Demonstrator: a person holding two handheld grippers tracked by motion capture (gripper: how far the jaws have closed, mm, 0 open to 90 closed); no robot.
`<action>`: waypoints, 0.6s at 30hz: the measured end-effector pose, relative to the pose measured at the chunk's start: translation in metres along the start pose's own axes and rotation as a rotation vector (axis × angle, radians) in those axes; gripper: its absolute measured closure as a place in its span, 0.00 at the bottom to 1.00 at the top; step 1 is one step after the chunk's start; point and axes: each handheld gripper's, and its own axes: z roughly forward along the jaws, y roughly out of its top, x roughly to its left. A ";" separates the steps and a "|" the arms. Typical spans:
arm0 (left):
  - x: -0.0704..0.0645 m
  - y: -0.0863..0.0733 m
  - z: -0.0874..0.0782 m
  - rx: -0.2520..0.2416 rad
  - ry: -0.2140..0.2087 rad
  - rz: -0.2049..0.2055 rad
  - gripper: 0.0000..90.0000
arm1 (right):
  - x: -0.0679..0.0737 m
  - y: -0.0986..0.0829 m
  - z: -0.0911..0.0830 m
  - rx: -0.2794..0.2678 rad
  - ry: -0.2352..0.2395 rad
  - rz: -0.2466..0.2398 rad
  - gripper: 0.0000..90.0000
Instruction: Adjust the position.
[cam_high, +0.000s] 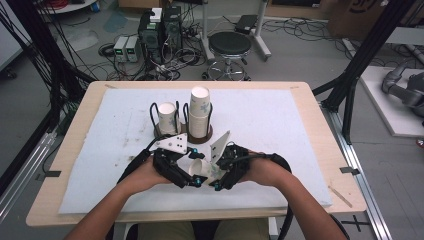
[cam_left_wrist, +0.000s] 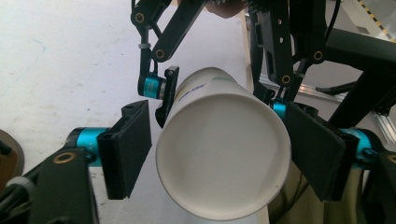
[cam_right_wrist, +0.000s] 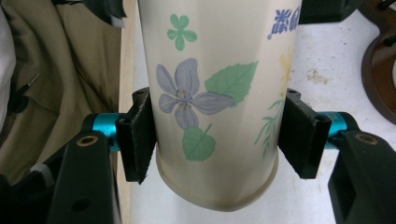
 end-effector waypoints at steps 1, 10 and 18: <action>0.000 0.000 0.000 0.006 -0.002 0.002 0.33 | 0.000 0.000 0.000 0.001 0.003 0.001 0.40; -0.001 -0.001 0.002 0.027 -0.011 0.038 0.41 | 0.002 0.000 0.002 0.022 0.017 0.004 0.40; 0.001 -0.005 -0.005 -0.030 0.007 0.032 0.41 | 0.000 -0.011 -0.004 -0.104 0.003 0.084 0.24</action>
